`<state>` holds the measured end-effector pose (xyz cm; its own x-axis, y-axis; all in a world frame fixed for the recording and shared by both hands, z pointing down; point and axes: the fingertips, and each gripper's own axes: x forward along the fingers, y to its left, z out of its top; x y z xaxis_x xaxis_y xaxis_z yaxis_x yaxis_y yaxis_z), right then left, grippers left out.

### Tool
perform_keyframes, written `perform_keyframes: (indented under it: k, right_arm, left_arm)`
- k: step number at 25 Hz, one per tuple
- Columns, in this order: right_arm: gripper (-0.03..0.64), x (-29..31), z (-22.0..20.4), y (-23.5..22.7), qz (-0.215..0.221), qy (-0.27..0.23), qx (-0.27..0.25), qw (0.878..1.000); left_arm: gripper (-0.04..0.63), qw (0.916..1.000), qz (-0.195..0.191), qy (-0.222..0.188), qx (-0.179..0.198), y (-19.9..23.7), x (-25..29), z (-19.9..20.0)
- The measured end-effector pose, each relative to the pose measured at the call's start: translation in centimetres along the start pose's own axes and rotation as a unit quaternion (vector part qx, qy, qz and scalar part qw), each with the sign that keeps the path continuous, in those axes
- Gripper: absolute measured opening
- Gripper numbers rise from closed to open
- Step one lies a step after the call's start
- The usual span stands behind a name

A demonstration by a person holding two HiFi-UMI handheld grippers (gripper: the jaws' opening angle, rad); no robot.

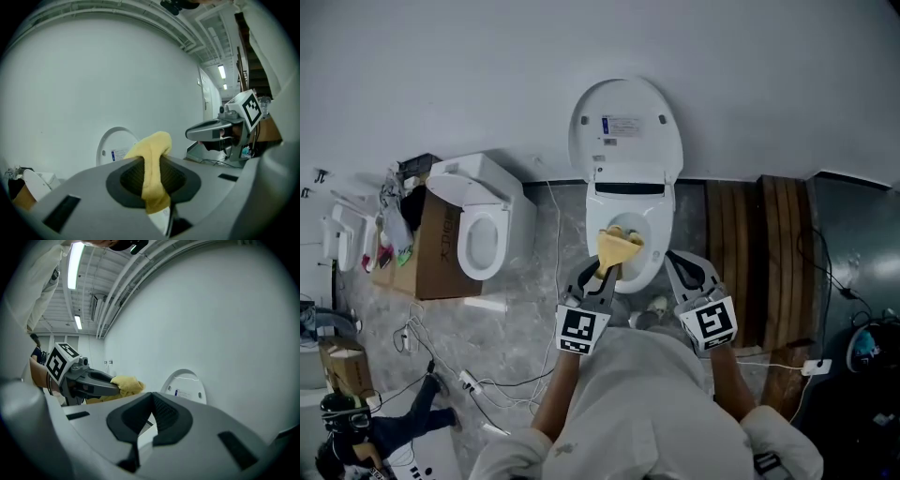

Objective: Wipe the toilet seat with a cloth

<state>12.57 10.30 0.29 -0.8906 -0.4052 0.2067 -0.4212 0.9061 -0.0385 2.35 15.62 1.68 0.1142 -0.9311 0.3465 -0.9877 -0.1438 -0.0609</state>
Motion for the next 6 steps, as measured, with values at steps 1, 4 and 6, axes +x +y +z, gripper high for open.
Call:
perform_keyframes:
  k: [1, 4, 6]
  right_arm:
    - [0.006, -0.16, -0.03, -0.16, -0.002, 0.001, -0.001, 1.000]
    - [0.006, -0.61, -0.02, -0.54, -0.007, 0.002, -0.002, 1.000]
    - [0.006, -0.88, 0.11, -0.65, -0.008, 0.000, -0.003, 1.000]
  left_arm:
    - [0.081, 1.0000, 0.000, -0.001, 0.001, -0.05, 0.08, 0.21]
    - [0.081, 1.0000, 0.000, -0.005, 0.004, -0.16, 0.18, 0.75]
    - [0.081, 1.0000, 0.001, -0.008, 0.005, -0.27, 0.15, 1.01]
